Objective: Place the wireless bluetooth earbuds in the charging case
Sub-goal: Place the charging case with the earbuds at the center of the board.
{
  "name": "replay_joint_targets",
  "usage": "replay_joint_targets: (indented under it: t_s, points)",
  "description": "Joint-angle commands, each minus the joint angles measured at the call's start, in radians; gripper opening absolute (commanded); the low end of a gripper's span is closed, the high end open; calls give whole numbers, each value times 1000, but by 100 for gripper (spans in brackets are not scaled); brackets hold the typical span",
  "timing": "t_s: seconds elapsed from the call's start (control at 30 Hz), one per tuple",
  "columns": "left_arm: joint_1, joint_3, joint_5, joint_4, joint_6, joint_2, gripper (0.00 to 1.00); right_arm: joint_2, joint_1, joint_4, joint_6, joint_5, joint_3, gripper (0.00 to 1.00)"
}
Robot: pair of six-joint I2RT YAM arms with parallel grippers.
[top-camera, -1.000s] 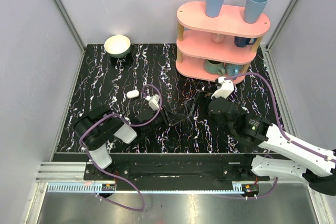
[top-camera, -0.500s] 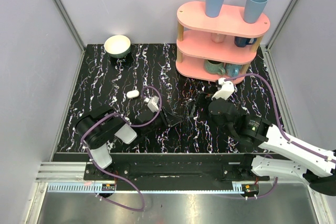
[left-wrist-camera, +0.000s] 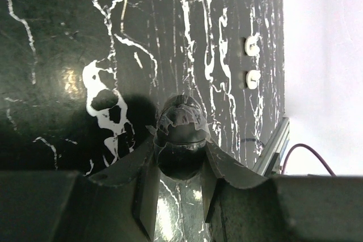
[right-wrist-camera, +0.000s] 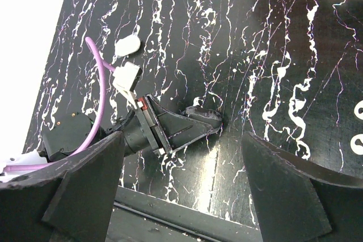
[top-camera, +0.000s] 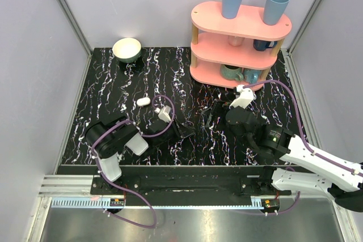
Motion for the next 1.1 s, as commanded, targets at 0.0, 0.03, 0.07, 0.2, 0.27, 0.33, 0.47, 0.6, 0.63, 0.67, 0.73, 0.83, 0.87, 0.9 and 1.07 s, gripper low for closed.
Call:
replay_joint_targets:
  t_s: [0.0,0.03,0.07,0.2,0.27,0.33,0.47,0.6,0.63,0.67,0.73,0.83,0.87,0.9,1.07]
  points:
    - [7,19,-37,-59,12,-54,23,-15,4,8,8,22,1,91]
    - [8,24,-36,-72,14,-57,23,-11,4,7,7,22,1,91]
    - [8,25,-36,-78,25,-60,23,-13,4,8,7,19,1,91]
    - [14,38,-51,-177,46,-103,28,-14,4,7,7,19,-2,91]
    - [14,44,-62,-210,69,-129,34,-14,4,8,5,17,-2,91]
    - [16,45,-65,-242,87,-148,38,-15,4,8,7,19,-2,91]
    - [19,44,-63,-279,97,-180,40,-15,4,15,4,14,-2,91]
    - [21,38,-72,-313,100,-200,45,-10,4,22,-4,10,-2,92]
    - [22,33,-77,-319,101,-206,46,-8,4,25,-7,10,-1,92]
    - [24,29,-82,-337,106,-221,46,-7,4,25,-7,10,-2,92]
    - [27,16,-95,-359,115,-246,46,-2,4,30,-7,10,-4,92]
    - [27,6,-118,-428,147,-315,46,-1,4,39,-10,10,-8,92]
    - [27,4,-123,-476,157,-359,46,-1,4,41,-10,11,-10,92]
    - [27,2,-125,-498,166,-384,46,-1,4,45,-12,13,-11,92]
    - [27,-10,-200,-657,221,-589,46,19,2,67,-30,13,-12,93]
